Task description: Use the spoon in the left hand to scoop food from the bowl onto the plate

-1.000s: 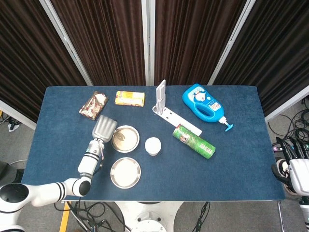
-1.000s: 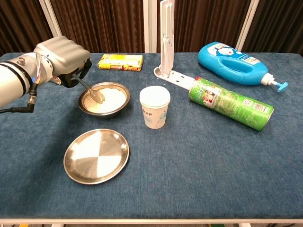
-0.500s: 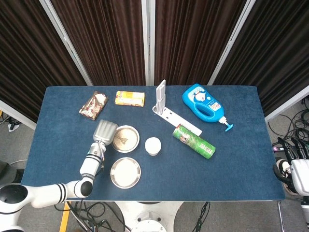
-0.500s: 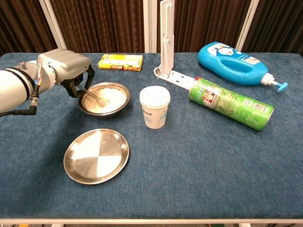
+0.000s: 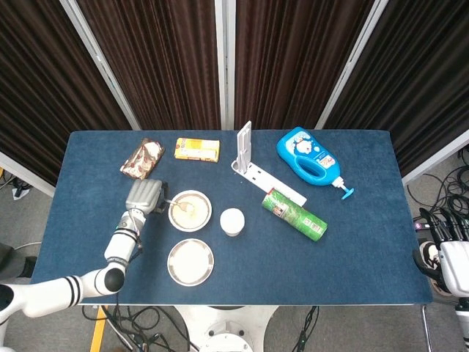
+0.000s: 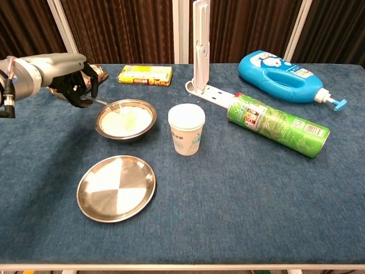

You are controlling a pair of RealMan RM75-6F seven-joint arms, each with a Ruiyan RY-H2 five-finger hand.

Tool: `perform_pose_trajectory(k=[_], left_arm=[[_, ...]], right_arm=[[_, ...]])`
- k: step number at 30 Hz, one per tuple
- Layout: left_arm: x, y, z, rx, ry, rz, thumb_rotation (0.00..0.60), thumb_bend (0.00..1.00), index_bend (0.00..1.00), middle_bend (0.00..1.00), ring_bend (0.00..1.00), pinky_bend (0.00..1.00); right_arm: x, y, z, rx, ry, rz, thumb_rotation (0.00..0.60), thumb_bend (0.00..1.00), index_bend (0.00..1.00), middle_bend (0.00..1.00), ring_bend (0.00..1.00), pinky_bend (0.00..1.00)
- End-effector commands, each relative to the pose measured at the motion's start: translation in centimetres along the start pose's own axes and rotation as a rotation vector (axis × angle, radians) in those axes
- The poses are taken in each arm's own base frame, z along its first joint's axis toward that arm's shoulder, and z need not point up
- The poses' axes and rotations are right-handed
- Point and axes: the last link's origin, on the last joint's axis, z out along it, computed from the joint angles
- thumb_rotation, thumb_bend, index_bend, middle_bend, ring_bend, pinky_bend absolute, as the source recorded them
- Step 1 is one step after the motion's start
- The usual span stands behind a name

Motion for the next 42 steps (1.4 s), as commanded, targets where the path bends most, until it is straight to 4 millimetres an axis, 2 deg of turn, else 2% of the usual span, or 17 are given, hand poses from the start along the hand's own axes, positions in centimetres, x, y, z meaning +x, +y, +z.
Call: perform_pose_trajectory(k=[1, 8, 17, 23, 30, 36, 42], left_arm=[[0.7, -0.1, 0.1, -0.008, 0.000, -0.044, 0.600, 0.45, 0.63, 0.93, 0.89, 1.00], [2.0, 1.5, 0.1, -0.053, -0.018, -0.084, 0.600, 0.45, 0.63, 0.93, 0.89, 1.00], [3.8, 6.3, -0.6, -0.162, 0.011, -0.039, 0.600, 0.45, 0.63, 0.92, 0.89, 1.00], [3.4, 9.6, -0.9, -0.210, 0.014, 0.018, 0.600, 0.45, 0.63, 0.92, 0.89, 1.00], [2.2, 12.9, -1.5, -0.258, 0.058, 0.171, 0.600, 0.45, 0.63, 0.92, 0.89, 1.00], [1.5, 14.3, -1.7, -0.266, 0.167, 0.371, 0.600, 0.45, 0.63, 0.92, 0.89, 1.00], [1.4, 14.3, -2.1, -0.249, 0.298, 0.504, 0.600, 0.45, 0.64, 0.92, 0.89, 1.00]], right_arm=[[0.0, 0.0, 0.0, -0.001, -0.001, -0.003, 0.600, 0.28, 0.04, 0.18, 0.00, 0.00], [0.1, -0.2, 0.1, -0.001, -0.004, -0.007, 0.600, 0.28, 0.04, 0.18, 0.00, 0.00], [0.1, 0.0, 0.1, -0.003, -0.003, -0.007, 0.600, 0.28, 0.04, 0.18, 0.00, 0.00], [0.1, 0.4, 0.1, -0.012, -0.005, -0.004, 0.600, 0.28, 0.04, 0.18, 0.00, 0.00], [0.3, 0.6, 0.0, -0.015, -0.001, -0.006, 0.600, 0.28, 0.04, 0.18, 0.00, 0.00], [0.2, 0.6, 0.0, -0.017, -0.005, -0.002, 0.600, 0.28, 0.04, 0.18, 0.00, 0.00], [0.2, 0.7, -0.1, -0.017, -0.003, -0.002, 0.600, 0.28, 0.04, 0.18, 0.00, 0.00]])
